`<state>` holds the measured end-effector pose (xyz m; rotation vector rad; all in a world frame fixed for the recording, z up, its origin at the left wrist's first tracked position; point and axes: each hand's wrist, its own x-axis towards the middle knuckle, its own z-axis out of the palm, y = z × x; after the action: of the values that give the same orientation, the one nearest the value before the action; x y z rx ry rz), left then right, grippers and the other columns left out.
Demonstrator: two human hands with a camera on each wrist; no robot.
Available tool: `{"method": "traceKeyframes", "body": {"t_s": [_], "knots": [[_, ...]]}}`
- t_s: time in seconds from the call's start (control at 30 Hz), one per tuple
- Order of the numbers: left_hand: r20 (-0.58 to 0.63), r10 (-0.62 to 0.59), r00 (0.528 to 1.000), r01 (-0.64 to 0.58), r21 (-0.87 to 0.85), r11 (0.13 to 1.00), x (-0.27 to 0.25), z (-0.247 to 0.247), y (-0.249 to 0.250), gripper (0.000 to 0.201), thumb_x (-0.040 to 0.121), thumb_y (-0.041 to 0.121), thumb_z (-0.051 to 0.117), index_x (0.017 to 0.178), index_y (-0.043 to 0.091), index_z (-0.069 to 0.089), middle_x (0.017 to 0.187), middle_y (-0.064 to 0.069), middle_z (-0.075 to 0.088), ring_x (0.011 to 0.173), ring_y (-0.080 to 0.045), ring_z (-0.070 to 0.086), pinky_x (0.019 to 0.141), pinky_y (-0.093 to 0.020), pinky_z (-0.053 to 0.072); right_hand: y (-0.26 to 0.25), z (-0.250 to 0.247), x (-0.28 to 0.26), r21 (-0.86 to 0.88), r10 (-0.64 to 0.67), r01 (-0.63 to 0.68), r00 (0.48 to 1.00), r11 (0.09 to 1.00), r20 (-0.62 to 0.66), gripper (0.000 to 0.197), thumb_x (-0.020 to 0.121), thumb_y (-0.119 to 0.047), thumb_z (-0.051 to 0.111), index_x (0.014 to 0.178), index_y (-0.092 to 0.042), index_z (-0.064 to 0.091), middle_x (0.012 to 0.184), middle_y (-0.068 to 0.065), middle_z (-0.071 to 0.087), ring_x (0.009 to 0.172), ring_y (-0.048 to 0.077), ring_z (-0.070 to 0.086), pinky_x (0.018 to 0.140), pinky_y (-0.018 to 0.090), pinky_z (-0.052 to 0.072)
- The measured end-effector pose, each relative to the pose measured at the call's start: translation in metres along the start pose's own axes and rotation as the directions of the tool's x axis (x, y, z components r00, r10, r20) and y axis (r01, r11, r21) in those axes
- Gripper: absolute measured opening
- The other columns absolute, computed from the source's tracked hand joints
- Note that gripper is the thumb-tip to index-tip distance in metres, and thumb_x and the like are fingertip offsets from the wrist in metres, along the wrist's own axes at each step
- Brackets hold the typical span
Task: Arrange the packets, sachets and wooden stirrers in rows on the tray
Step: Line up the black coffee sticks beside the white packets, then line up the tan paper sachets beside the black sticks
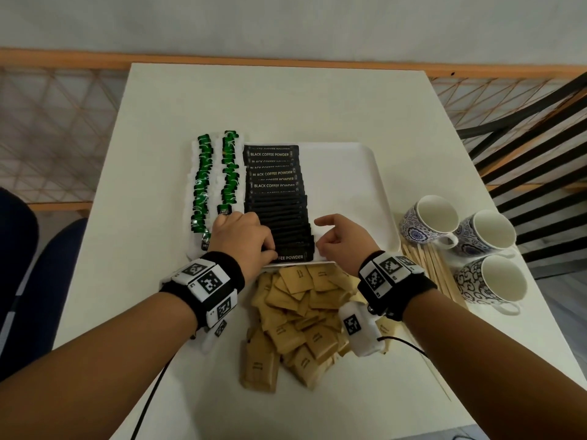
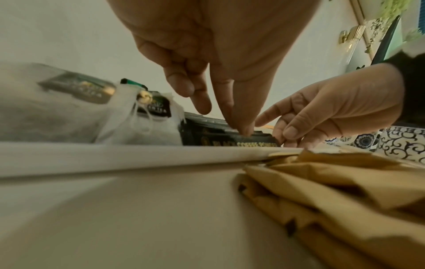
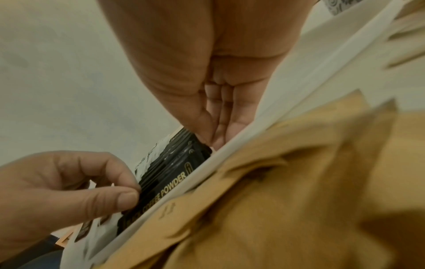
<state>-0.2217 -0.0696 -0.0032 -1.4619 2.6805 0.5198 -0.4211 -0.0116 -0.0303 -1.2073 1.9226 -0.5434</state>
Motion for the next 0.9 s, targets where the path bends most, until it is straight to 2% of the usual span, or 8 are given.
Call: {"method": "traceKeyframes", "body": {"t_s": [0.1, 0.17, 0.27, 0.33, 0.43, 0.5, 0.6, 0.9], "knots": [[-0.024, 0.053, 0.998, -0.055, -0.075, 0.996, -0.014, -0.003, 0.003, 0.015, 0.085, 0.043, 0.062, 0.093, 0.031, 0.067, 0.093, 0.009, 0.045, 0.102, -0.016, 0.045, 0.091, -0.030, 0.032, 0.000, -0.012, -0.011, -0.002, -0.029, 0.029, 0.999, 1.000, -0.034, 0.036, 0.086, -0.015, 0.057, 0.117, -0.033, 0.055, 0.089, -0.005, 0.067, 0.080, 0.015, 0.064, 0.058, 0.020, 0.048], [0.002, 0.100, 0.995, -0.098, -0.181, 0.979, -0.029, -0.004, 0.006, 0.022, 0.082, 0.044, 0.066, 0.098, 0.029, 0.065, 0.096, 0.009, 0.047, 0.099, -0.014, 0.047, 0.087, -0.029, 0.040, 0.005, -0.026, -0.024, -0.049, -0.057, 0.054, 0.997, 0.997, -0.054, 0.034, 0.085, -0.017, 0.062, 0.114, -0.034, 0.057, 0.093, -0.008, 0.064, 0.081, 0.013, 0.062, 0.063, 0.020, 0.045], [0.139, 0.165, 0.976, -0.136, -0.198, 0.971, -0.056, 0.001, 0.008, 0.055, 0.073, 0.056, 0.069, 0.119, 0.032, 0.052, 0.112, 0.013, 0.042, 0.104, -0.007, 0.046, 0.090, -0.027, 0.044, 0.016, -0.046, -0.053, -0.276, -0.060, 0.053, 0.998, 0.960, -0.020, 0.038, 0.080, -0.030, 0.070, 0.115, -0.035, 0.058, 0.103, -0.008, 0.060, 0.082, 0.010, 0.061, 0.078, 0.028, 0.049], [0.240, 0.152, 0.959, -0.120, -0.142, 0.983, -0.076, 0.009, 0.006, 0.085, 0.064, 0.065, 0.070, 0.135, 0.036, 0.034, 0.125, 0.016, 0.034, 0.112, -0.005, 0.044, 0.092, -0.026, 0.045, 0.025, -0.053, -0.075, -0.416, -0.027, 0.043, 0.999, 0.909, 0.046, 0.049, 0.076, -0.039, 0.073, 0.120, -0.036, 0.054, 0.111, -0.008, 0.054, 0.086, 0.008, 0.058, 0.082, 0.028, 0.050], [0.333, 0.094, 0.938, -0.079, -0.058, 0.995, -0.100, 0.024, -0.002, 0.116, 0.051, 0.069, 0.076, 0.142, 0.037, 0.011, 0.134, 0.014, 0.022, 0.118, -0.009, 0.043, 0.091, -0.029, 0.048, 0.037, -0.050, -0.103, -0.504, 0.062, 0.008, 0.990, 0.864, 0.123, 0.065, 0.073, -0.043, 0.073, 0.130, -0.035, 0.043, 0.129, -0.007, 0.043, 0.101, 0.011, 0.056, 0.087, 0.031, 0.050], [0.358, 0.085, 0.930, -0.075, -0.044, 0.996, -0.108, 0.033, -0.007, 0.128, 0.045, 0.070, 0.077, 0.143, 0.038, 0.002, 0.137, 0.011, 0.013, 0.120, -0.012, 0.043, 0.093, -0.031, 0.048, 0.042, -0.043, -0.113, -0.565, 0.103, -0.017, 0.987, 0.825, 0.121, 0.073, 0.072, -0.039, 0.073, 0.134, -0.035, 0.036, 0.136, -0.007, 0.037, 0.103, 0.013, 0.057, 0.084, 0.030, 0.051], [0.339, 0.084, 0.937, -0.068, -0.057, 0.996, -0.110, 0.043, -0.008, 0.134, 0.043, 0.069, 0.078, 0.143, 0.039, -0.006, 0.142, 0.008, 0.004, 0.125, -0.016, 0.039, 0.096, -0.033, 0.047, 0.047, -0.033, -0.116, -0.612, 0.114, -0.046, 0.991, 0.790, 0.072, 0.073, 0.077, -0.029, 0.069, 0.138, -0.032, 0.030, 0.137, -0.004, 0.035, 0.105, 0.016, 0.058, 0.078, 0.028, 0.050], [0.293, 0.197, 0.936, -0.165, -0.129, 0.978, -0.093, 0.044, 0.000, 0.123, 0.057, 0.064, 0.077, 0.146, 0.035, -0.002, 0.151, 0.010, -0.012, 0.134, -0.018, 0.031, 0.104, -0.034, 0.041, 0.045, -0.016, -0.108, -0.492, 0.170, -0.143, 0.985, 0.858, 0.009, 0.045, 0.089, -0.026, 0.056, 0.132, -0.022, 0.044, 0.133, 0.003, 0.047, 0.117, 0.021, 0.052, 0.091, 0.031, 0.043]]}}
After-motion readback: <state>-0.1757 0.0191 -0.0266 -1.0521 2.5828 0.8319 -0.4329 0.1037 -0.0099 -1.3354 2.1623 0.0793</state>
